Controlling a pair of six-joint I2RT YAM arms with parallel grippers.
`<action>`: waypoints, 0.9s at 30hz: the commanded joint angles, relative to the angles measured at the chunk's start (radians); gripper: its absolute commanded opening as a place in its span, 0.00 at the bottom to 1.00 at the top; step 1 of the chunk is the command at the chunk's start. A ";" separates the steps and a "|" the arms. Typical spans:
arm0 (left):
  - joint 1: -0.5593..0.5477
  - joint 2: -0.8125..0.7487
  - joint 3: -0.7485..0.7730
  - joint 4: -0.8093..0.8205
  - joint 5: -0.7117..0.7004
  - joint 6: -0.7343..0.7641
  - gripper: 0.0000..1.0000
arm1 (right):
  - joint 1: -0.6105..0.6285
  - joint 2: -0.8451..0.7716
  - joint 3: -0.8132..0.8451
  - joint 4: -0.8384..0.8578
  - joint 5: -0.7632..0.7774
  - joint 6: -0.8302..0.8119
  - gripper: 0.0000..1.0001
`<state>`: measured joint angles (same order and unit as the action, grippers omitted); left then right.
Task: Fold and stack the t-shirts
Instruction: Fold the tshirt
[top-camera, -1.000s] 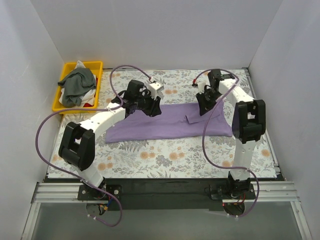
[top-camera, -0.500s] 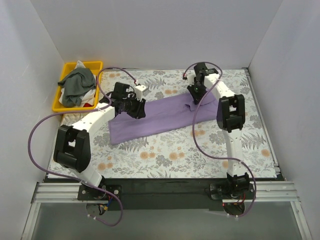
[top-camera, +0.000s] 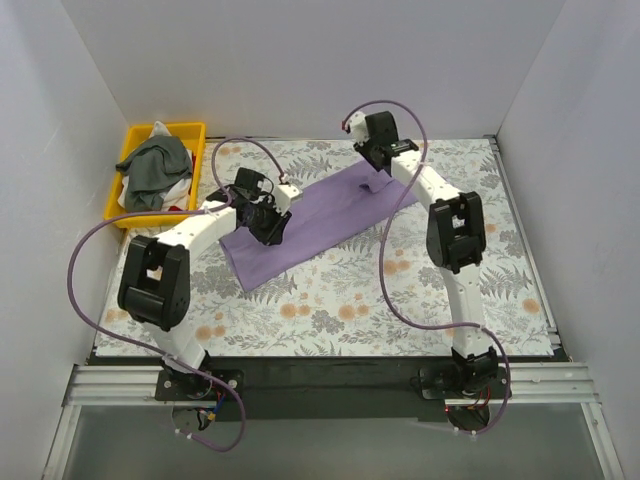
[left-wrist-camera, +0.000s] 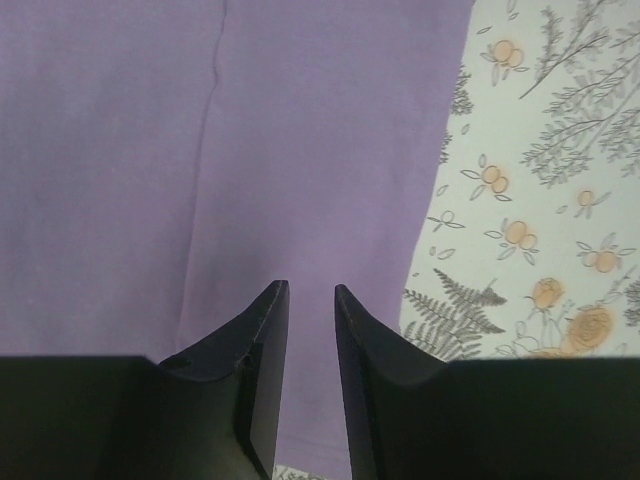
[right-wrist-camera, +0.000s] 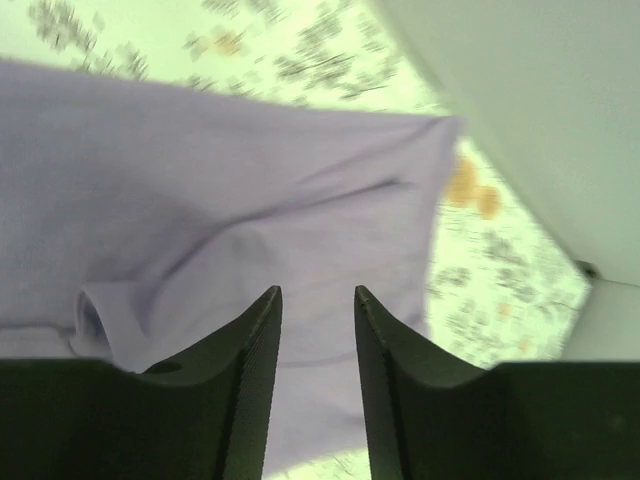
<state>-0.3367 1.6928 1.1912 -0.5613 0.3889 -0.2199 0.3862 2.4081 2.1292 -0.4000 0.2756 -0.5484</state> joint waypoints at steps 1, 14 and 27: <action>-0.037 0.057 0.051 0.003 -0.041 0.085 0.24 | -0.020 -0.255 -0.049 0.165 0.040 -0.018 0.44; -0.283 0.211 0.058 -0.279 -0.225 0.217 0.13 | -0.200 -0.438 -0.083 -0.227 -0.165 0.140 0.53; -0.679 0.258 0.528 -0.391 0.258 -0.174 0.13 | -0.371 -0.485 -0.327 -0.459 -0.512 0.180 0.43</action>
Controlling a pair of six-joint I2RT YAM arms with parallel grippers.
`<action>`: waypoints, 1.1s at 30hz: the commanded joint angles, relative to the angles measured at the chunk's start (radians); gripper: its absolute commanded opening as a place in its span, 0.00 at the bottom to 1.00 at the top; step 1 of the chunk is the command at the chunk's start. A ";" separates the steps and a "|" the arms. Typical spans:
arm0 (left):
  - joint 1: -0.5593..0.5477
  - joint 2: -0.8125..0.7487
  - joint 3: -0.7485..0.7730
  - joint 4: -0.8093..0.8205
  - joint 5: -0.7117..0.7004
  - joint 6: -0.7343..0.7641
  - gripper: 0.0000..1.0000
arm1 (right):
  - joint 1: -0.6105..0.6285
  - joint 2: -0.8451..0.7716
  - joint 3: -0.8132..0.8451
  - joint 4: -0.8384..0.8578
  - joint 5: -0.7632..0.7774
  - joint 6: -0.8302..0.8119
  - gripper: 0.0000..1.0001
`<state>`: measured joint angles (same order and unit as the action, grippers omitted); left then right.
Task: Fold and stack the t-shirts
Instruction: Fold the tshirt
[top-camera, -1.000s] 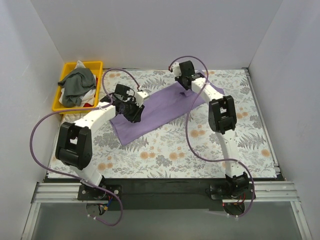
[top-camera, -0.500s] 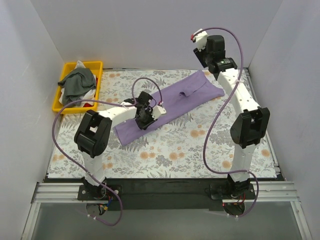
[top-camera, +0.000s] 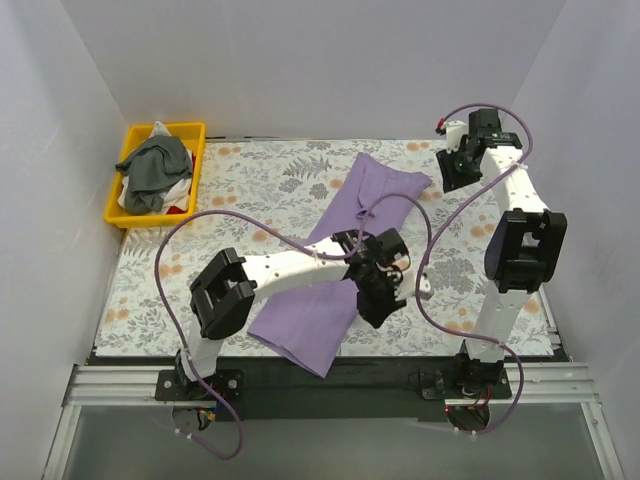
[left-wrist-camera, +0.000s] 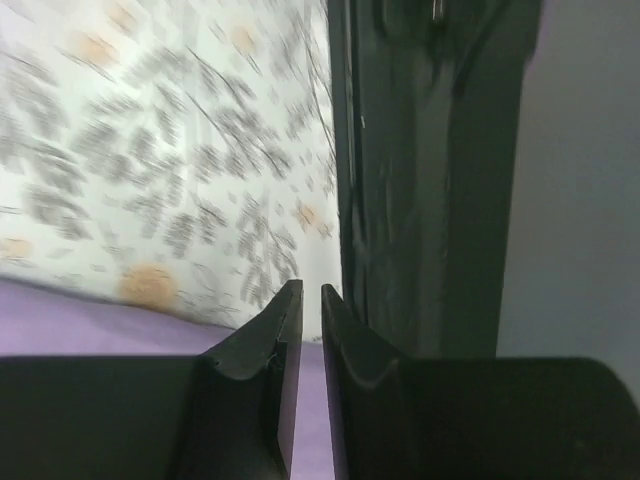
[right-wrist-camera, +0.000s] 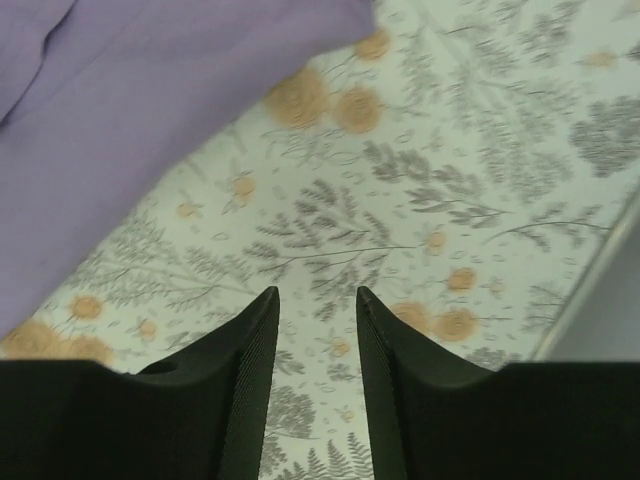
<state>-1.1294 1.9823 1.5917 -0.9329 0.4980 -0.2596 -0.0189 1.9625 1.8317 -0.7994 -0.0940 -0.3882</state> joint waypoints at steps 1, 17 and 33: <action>0.143 -0.043 0.143 0.023 0.166 -0.159 0.13 | 0.043 -0.031 -0.037 -0.060 -0.157 0.025 0.41; 0.578 -0.227 -0.134 0.351 0.062 -0.401 0.15 | 0.163 0.329 0.163 -0.047 -0.129 0.137 0.27; 0.718 -0.249 -0.271 0.404 0.082 -0.503 0.16 | 0.385 0.673 0.544 0.219 0.373 -0.183 0.26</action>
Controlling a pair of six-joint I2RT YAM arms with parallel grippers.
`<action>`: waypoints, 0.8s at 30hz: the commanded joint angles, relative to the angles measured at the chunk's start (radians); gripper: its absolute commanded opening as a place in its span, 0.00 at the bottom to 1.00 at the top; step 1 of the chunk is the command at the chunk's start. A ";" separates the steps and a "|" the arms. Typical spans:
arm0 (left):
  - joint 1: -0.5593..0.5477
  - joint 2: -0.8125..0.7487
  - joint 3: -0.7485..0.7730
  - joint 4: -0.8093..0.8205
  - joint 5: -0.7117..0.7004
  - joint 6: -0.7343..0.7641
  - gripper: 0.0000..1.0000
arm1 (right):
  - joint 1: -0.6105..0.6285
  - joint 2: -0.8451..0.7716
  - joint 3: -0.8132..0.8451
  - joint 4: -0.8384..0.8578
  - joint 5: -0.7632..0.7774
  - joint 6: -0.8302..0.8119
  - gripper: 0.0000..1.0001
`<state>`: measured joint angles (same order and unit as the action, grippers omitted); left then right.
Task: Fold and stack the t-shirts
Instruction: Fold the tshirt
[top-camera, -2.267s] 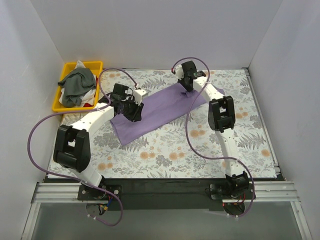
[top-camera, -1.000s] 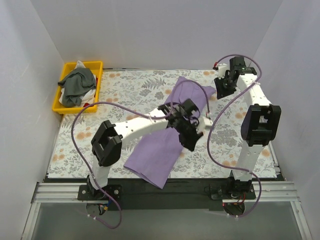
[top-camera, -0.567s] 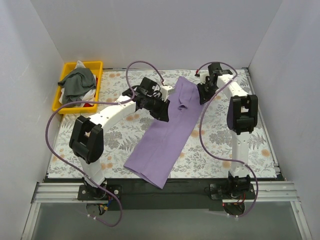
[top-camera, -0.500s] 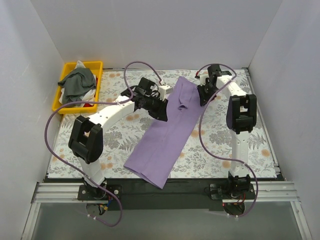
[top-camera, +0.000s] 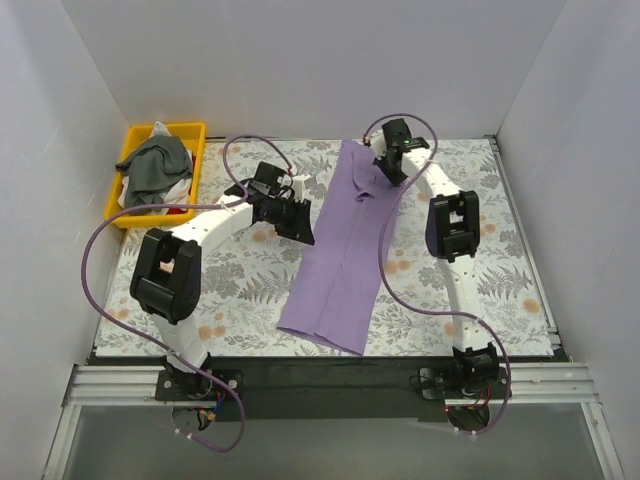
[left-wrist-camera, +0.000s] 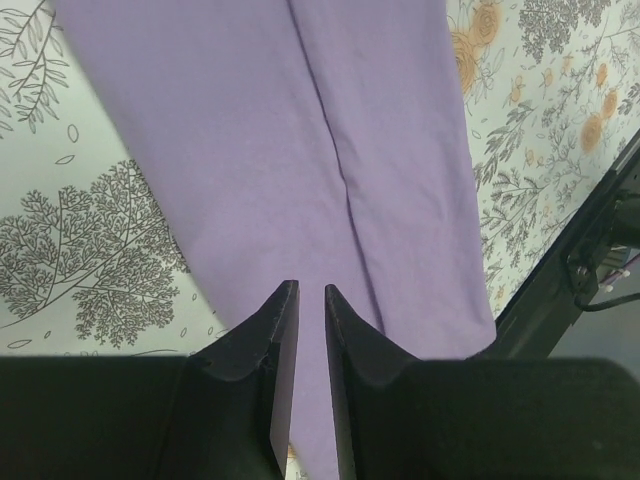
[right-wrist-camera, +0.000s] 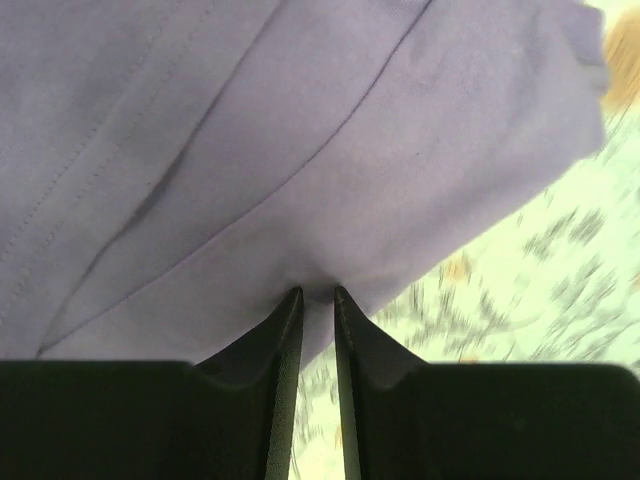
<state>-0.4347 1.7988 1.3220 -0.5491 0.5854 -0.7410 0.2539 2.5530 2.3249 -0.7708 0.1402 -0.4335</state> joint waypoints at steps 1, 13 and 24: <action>0.027 -0.064 0.002 0.021 -0.007 -0.030 0.16 | 0.131 0.088 0.045 0.233 0.159 -0.169 0.26; 0.037 -0.053 -0.032 0.077 0.027 -0.090 0.20 | 0.177 -0.086 -0.028 0.610 0.263 -0.235 0.35; 0.094 -0.418 -0.148 0.054 0.168 0.270 0.59 | 0.182 -0.696 -0.366 0.378 -0.056 -0.171 0.68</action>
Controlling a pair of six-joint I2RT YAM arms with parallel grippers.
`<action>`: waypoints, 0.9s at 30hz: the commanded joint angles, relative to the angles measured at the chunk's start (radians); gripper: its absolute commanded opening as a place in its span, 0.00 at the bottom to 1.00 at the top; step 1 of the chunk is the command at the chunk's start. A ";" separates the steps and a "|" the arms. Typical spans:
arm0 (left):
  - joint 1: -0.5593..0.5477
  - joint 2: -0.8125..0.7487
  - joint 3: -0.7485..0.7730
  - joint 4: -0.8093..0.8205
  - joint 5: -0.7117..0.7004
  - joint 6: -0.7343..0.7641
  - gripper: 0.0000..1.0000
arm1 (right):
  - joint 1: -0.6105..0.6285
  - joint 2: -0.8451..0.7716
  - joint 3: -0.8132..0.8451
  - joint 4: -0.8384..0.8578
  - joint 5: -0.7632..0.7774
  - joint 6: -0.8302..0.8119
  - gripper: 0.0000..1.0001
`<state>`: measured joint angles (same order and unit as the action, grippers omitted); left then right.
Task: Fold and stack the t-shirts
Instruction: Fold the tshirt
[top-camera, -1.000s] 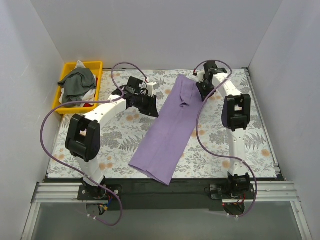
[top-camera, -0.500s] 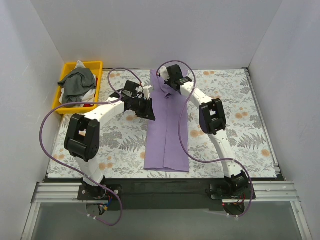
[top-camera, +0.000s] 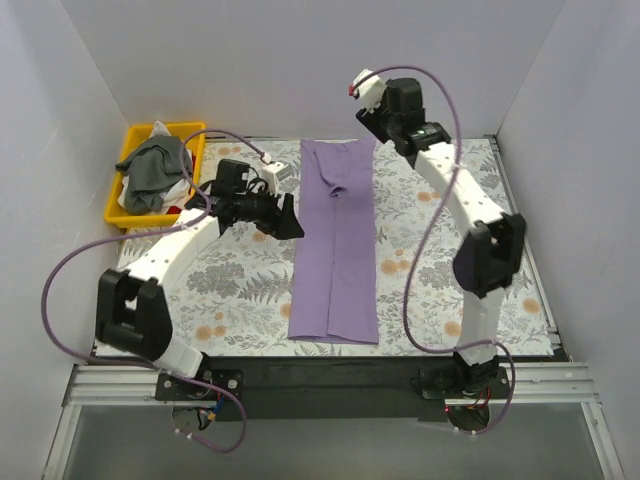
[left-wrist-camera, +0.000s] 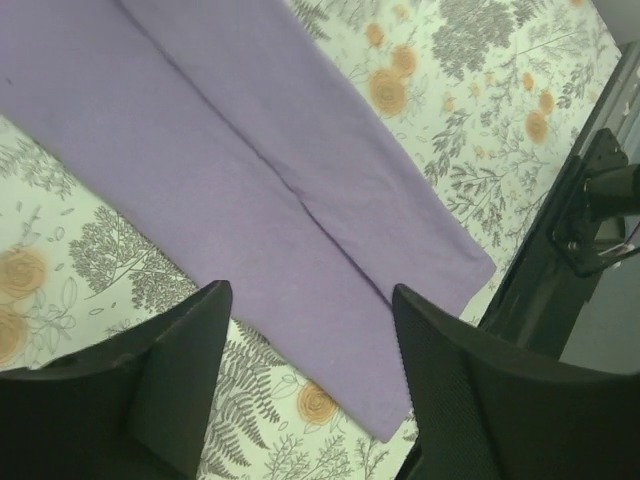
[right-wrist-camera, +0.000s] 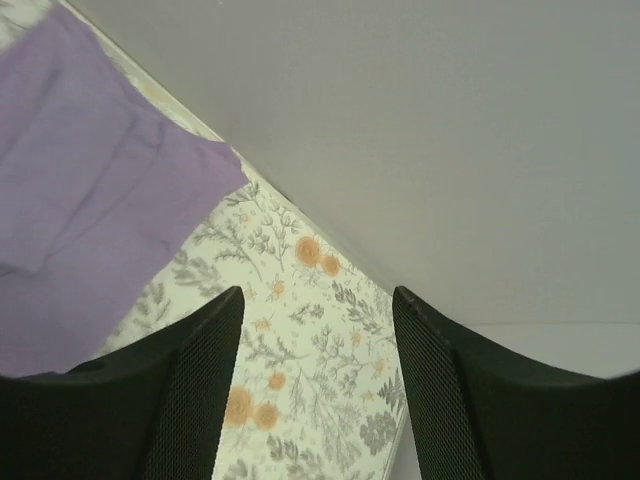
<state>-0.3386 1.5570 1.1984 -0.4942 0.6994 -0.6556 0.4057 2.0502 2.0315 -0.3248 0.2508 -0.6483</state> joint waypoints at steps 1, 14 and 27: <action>-0.002 -0.211 -0.048 -0.009 0.049 0.254 0.67 | 0.039 -0.243 -0.173 -0.072 -0.186 0.047 0.68; -0.084 -0.556 -0.340 -0.446 0.186 1.003 0.82 | 0.311 -0.979 -1.014 -0.315 -0.477 -0.235 0.98; -0.493 -0.618 -0.749 0.034 -0.084 0.903 0.60 | 0.574 -1.121 -1.467 -0.177 -0.581 -0.396 0.65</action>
<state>-0.7956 0.8997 0.4583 -0.5892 0.6628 0.2611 0.9352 0.9184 0.5823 -0.5938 -0.2924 -1.0031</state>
